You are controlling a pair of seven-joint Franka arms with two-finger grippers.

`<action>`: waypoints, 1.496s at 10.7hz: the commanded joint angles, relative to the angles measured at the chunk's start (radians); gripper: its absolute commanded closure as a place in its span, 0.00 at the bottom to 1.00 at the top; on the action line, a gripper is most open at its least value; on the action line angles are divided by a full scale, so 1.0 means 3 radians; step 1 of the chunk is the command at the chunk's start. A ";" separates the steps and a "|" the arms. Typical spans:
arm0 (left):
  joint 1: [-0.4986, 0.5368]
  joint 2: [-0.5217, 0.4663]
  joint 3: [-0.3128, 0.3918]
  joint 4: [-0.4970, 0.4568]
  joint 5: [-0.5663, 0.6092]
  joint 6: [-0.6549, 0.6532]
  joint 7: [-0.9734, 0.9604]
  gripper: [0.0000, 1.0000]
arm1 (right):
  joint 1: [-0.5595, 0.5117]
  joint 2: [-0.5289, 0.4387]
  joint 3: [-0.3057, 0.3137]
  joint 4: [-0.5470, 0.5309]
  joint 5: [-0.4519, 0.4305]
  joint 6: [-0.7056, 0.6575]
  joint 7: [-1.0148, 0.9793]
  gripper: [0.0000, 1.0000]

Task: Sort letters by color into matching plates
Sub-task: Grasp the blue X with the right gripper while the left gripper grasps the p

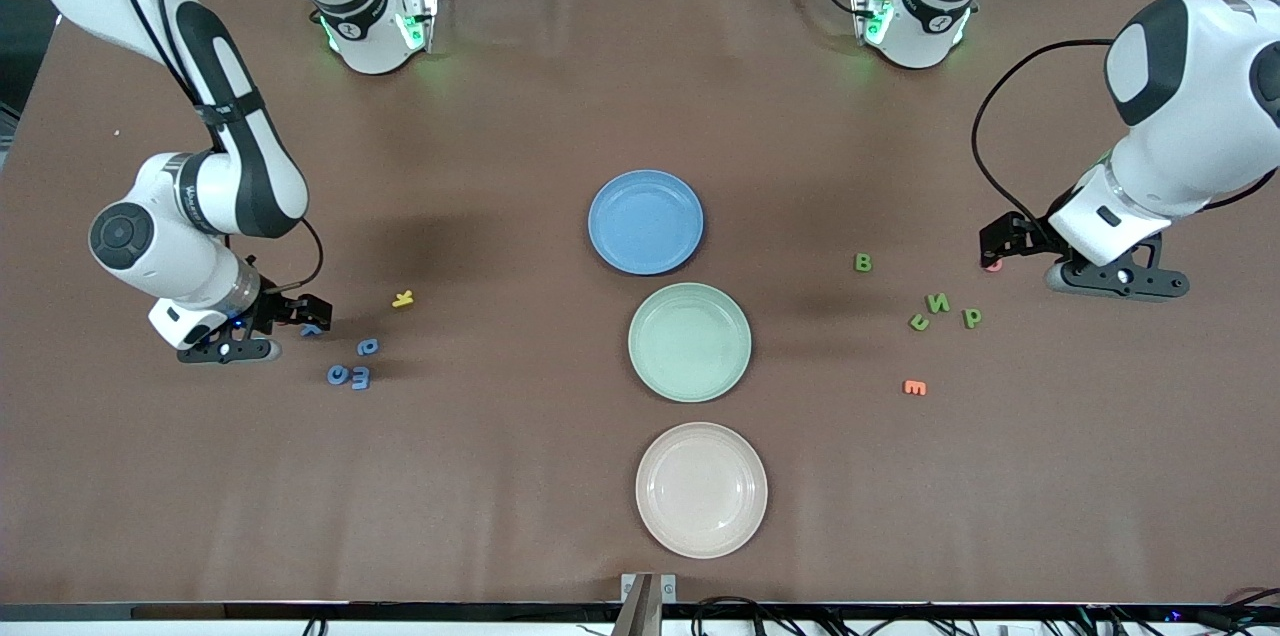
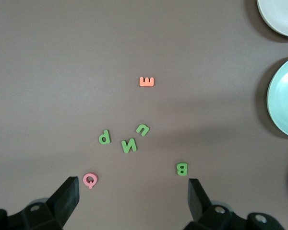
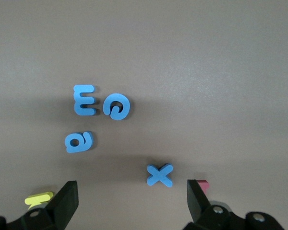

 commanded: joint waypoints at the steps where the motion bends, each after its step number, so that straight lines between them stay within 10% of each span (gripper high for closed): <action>1: 0.0002 -0.0042 -0.0024 -0.0150 -0.0018 0.0175 0.0001 0.00 | -0.0160 -0.0003 0.0121 -0.0092 0.0050 0.0102 -0.0189 0.00; 16: 0.0129 0.0458 -0.0085 -0.0810 0.0195 0.1362 0.0022 0.18 | -0.0309 0.0258 0.0233 -0.0455 0.0045 0.0880 -0.0235 0.00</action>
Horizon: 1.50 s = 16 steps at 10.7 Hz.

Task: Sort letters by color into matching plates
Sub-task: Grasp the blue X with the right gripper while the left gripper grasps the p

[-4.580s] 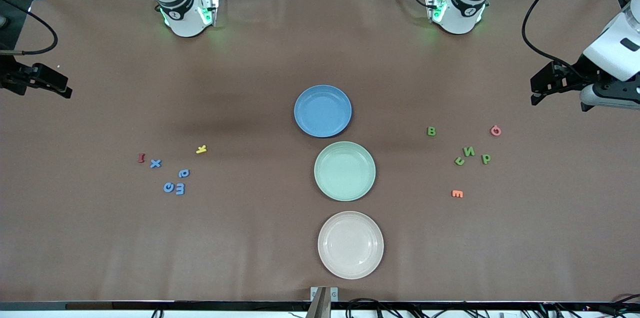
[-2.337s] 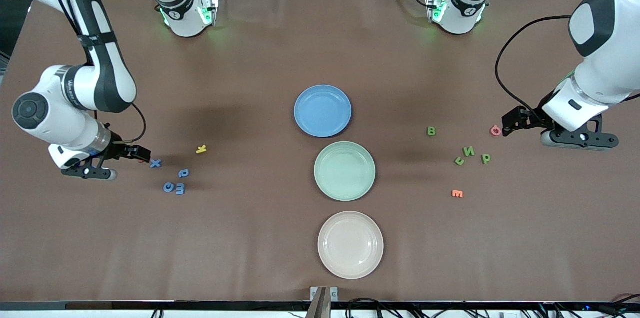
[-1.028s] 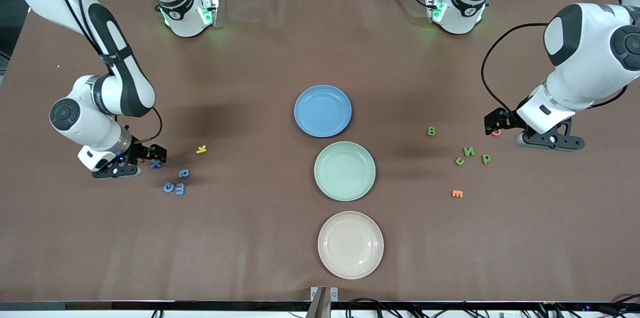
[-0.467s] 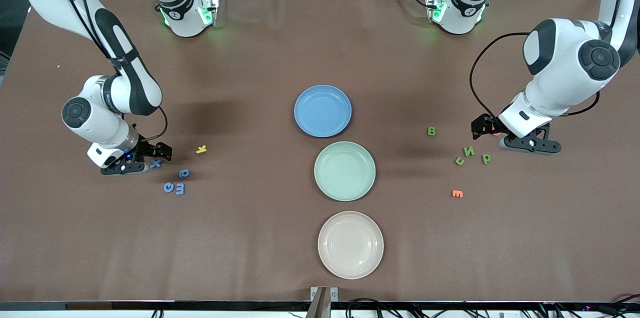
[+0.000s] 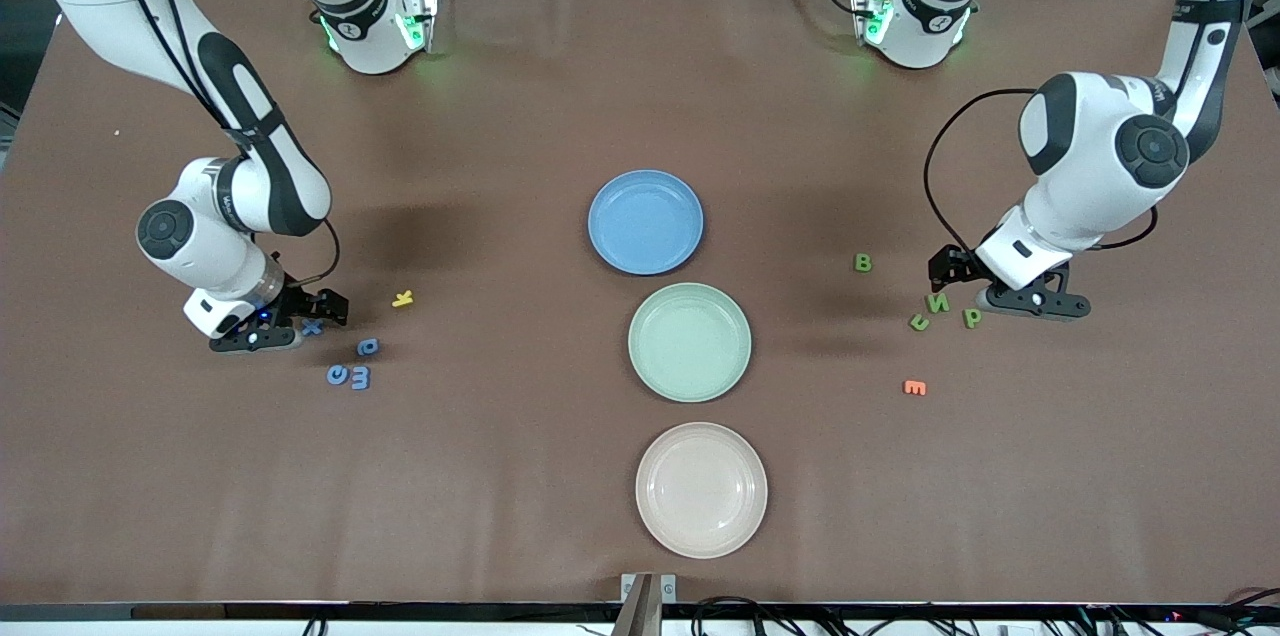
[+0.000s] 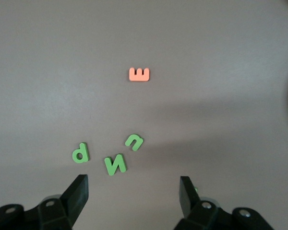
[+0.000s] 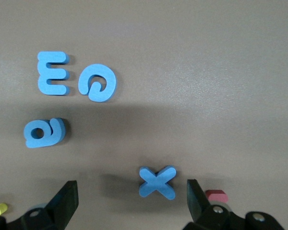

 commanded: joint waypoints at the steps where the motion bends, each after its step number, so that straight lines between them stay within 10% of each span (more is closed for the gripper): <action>1: 0.0168 0.0180 -0.0014 -0.0038 0.0323 0.0229 0.0026 0.18 | -0.0106 0.0011 0.0077 -0.0087 0.0040 0.0148 -0.0089 0.00; 6: 0.0393 0.0477 -0.0008 -0.0038 0.0513 0.0495 0.0021 0.33 | -0.0152 0.0006 0.0077 -0.0134 0.0004 0.0179 -0.0237 0.32; 16: 0.0501 0.0917 0.0058 -0.0033 0.0529 0.0879 -0.0031 0.43 | -0.0193 0.0052 0.0077 -0.0144 -0.0006 0.0282 -0.0248 0.42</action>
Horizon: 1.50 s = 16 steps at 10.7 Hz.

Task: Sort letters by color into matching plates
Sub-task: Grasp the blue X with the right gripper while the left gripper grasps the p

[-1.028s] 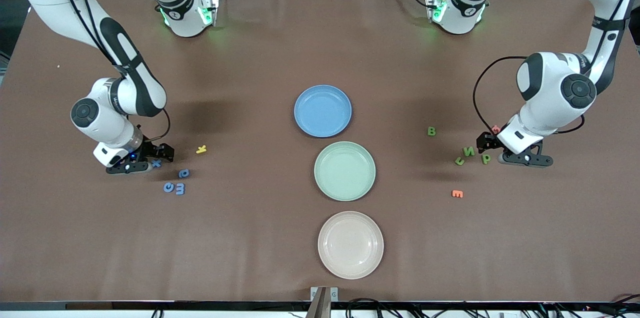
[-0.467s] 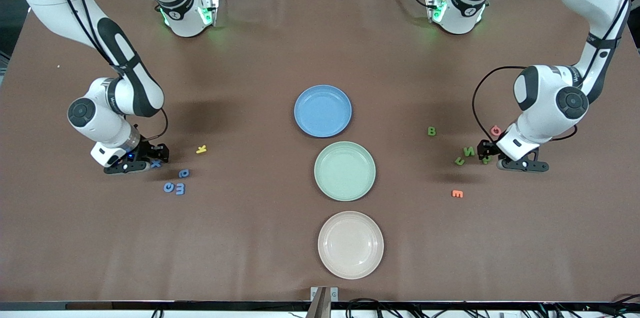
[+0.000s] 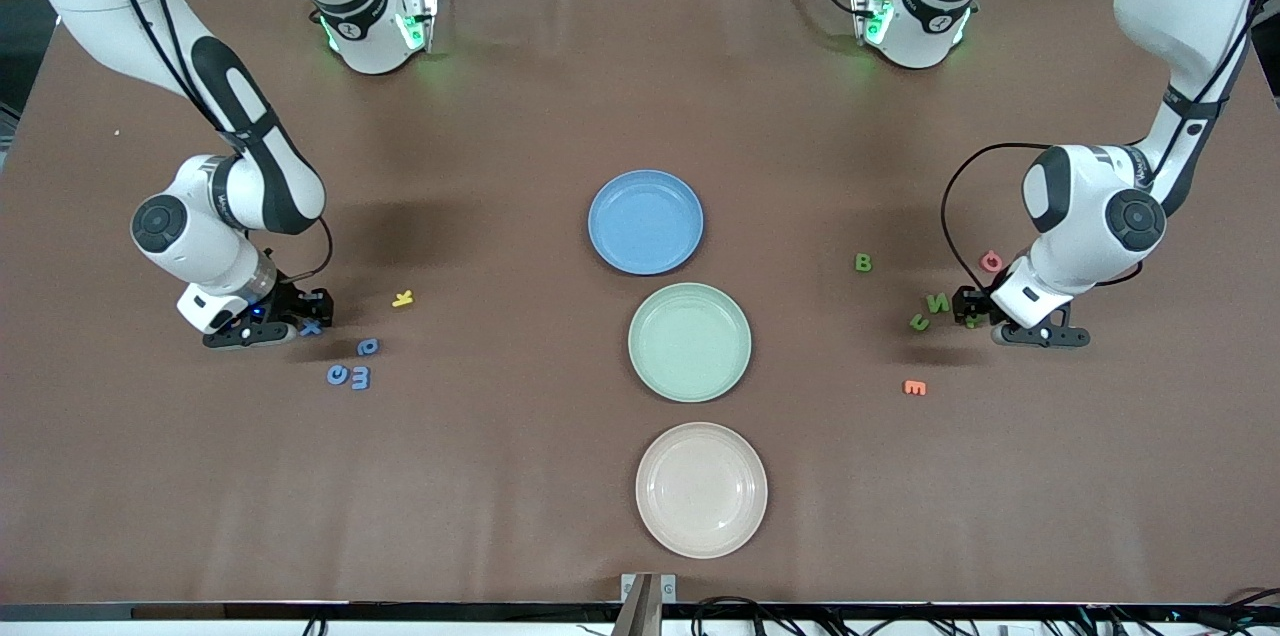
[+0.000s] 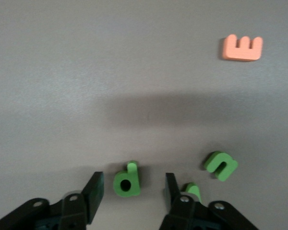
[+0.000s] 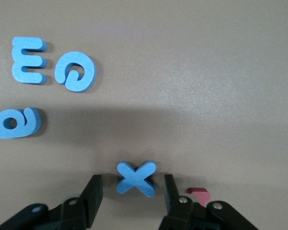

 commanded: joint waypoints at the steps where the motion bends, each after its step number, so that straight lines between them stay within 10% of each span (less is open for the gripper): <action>1: 0.0035 0.0031 0.0022 0.0013 0.0131 0.0041 -0.0062 0.43 | -0.0077 0.0043 0.0068 -0.0041 -0.0002 0.0134 -0.0066 0.42; 8: 0.0019 0.0108 0.0027 0.0044 0.0663 0.0047 -0.0512 0.46 | -0.0066 0.0068 0.0068 -0.0036 -0.0028 0.0160 -0.0087 0.73; 16: -0.0006 0.0200 0.0027 0.0075 0.0663 0.0047 -0.0558 0.58 | 0.0081 -0.0212 0.0073 0.0102 -0.0012 -0.0453 0.0015 0.79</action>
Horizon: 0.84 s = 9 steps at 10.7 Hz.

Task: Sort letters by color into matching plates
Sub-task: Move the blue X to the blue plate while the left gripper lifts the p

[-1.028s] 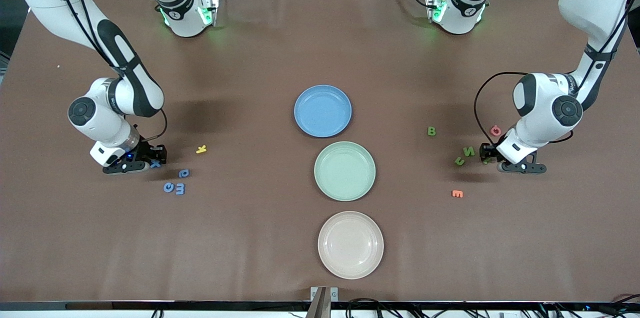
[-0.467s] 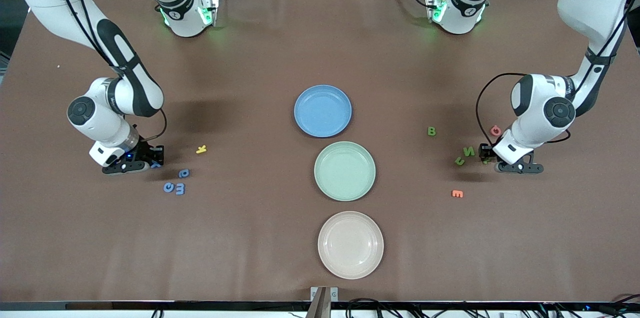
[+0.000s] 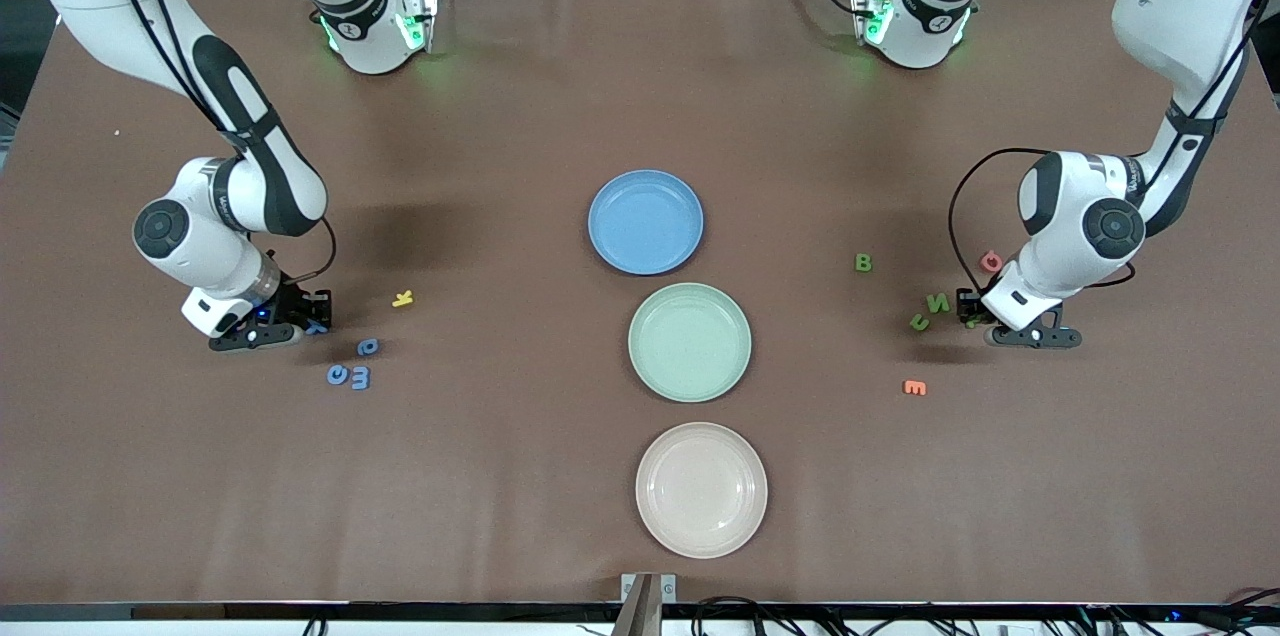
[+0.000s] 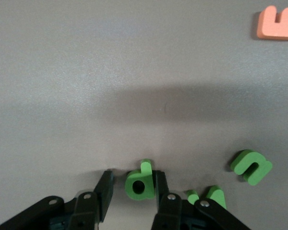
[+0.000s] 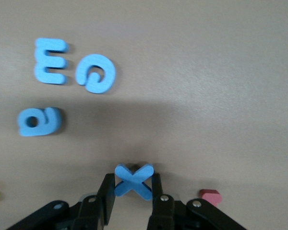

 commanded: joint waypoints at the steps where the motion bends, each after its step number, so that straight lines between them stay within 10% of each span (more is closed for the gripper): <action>1: -0.0018 0.0068 0.0000 0.0054 0.0118 0.0039 -0.0141 0.58 | 0.0099 -0.0230 0.0029 0.0040 -0.0001 -0.0332 0.0123 0.79; 6: -0.0018 0.0155 -0.0005 0.0166 0.0118 0.0039 -0.0156 1.00 | 0.0635 -0.0338 0.0075 0.0250 0.0019 -0.0691 0.0960 0.78; 9: -0.0140 0.0089 -0.0010 0.0248 0.0123 -0.0007 -0.0319 1.00 | 0.1125 -0.0333 0.0075 0.0327 0.0019 -0.0696 0.1467 0.78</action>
